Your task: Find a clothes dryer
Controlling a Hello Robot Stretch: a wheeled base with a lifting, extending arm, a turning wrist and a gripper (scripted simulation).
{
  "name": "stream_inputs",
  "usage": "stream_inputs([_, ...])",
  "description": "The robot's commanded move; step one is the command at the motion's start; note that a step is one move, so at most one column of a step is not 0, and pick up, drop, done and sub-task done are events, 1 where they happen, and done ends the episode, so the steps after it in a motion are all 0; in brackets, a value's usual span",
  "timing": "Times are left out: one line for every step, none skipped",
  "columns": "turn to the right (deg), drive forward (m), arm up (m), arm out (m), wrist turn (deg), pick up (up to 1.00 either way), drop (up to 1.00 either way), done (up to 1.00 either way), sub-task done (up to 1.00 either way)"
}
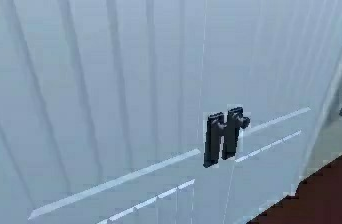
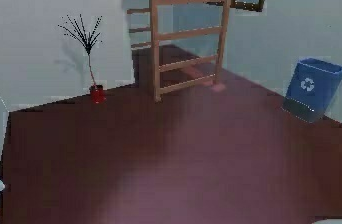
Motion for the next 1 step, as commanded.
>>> stream_inputs([45.0, 0.0, 0.0, 0.0, 0.0, 0.0, 0.0, 0.0, 0.0])
